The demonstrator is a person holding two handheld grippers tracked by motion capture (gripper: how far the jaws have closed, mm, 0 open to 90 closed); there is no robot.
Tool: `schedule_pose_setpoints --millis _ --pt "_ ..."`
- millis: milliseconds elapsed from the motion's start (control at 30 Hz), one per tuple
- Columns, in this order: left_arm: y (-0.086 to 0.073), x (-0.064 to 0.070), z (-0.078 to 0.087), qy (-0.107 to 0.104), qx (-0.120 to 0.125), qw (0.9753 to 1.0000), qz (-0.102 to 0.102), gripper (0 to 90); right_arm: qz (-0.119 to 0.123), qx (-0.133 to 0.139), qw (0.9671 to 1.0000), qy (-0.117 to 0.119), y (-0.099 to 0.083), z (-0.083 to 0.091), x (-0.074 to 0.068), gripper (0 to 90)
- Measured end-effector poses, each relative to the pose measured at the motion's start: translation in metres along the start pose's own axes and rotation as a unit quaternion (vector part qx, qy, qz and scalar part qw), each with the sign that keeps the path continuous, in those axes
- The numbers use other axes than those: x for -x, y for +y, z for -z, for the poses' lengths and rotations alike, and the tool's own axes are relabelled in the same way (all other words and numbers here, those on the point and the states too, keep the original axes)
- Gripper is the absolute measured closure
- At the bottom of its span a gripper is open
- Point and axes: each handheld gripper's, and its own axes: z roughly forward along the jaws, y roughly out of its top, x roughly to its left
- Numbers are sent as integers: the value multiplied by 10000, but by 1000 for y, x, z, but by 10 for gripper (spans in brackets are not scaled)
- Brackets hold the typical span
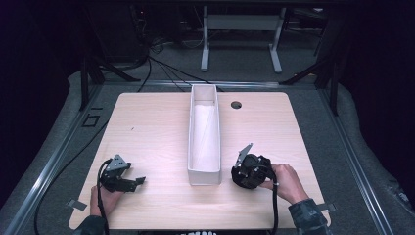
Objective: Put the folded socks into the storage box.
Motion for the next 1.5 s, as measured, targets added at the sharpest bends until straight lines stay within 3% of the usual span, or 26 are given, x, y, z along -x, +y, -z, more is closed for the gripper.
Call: schedule_pose_setpoints --millis 933,1500 --pt "0 0 0 5 -1 10000 19 133 -83 -33 10000 -21 2 36 10 599" --pt "0 0 0 11 -4 10000 5 133 -4 -114 9999 8 13 52 16 600"
